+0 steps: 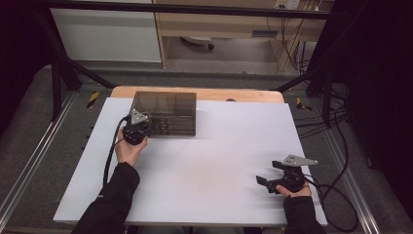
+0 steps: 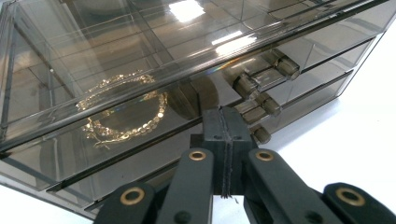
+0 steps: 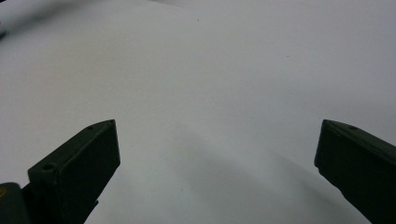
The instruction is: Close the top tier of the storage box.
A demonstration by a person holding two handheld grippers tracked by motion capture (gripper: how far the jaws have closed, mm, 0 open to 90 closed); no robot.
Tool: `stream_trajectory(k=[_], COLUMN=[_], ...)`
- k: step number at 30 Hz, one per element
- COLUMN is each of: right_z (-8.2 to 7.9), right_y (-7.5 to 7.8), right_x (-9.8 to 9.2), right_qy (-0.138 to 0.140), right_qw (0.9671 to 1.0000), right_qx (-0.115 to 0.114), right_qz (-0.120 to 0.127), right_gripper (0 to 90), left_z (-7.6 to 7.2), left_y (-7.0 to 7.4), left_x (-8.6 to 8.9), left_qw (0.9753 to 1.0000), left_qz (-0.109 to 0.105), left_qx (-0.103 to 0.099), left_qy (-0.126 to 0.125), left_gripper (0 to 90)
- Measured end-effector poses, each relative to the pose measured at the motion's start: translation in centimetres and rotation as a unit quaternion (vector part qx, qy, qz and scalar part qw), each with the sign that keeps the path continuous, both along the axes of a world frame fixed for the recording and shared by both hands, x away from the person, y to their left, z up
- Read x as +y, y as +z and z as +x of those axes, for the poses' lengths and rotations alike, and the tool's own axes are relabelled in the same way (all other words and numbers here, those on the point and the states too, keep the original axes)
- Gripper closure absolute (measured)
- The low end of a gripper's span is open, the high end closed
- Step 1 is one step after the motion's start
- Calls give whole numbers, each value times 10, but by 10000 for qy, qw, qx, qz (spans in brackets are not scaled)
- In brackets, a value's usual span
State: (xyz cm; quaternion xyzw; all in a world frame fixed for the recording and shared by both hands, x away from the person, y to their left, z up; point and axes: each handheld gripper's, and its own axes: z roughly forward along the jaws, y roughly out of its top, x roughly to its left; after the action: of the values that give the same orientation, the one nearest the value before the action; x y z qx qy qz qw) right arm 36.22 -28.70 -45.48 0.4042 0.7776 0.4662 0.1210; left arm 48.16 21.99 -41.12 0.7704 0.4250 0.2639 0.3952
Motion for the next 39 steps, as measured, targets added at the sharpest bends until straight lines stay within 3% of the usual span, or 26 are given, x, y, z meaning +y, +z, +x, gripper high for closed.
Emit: stream_trajectory(k=[13, 24, 31, 39], right_z=[0, 0, -1, -1], right_y=[0, 0, 1, 1], right_x=[0, 0, -1, -1], right_qy=[1, -5, 5, 6], right_qw=[10000, 10000, 10000, 10000], right_qx=[9, 17, -12, -17], right_qz=[22, 52, 57, 86], right_gripper=[6, 6, 6, 6], left_z=[-4, -22, -32, -46], left_y=[0, 7, 2, -1], left_x=[0, -8, -7, 3], left_qw=[9999, 9980, 9963, 9954], left_qz=[89, 54, 19, -67], left_qx=[86, 353, 506, 615], left_qy=[-65, -524, -697, -735], left_gripper=[899, 892, 816, 633])
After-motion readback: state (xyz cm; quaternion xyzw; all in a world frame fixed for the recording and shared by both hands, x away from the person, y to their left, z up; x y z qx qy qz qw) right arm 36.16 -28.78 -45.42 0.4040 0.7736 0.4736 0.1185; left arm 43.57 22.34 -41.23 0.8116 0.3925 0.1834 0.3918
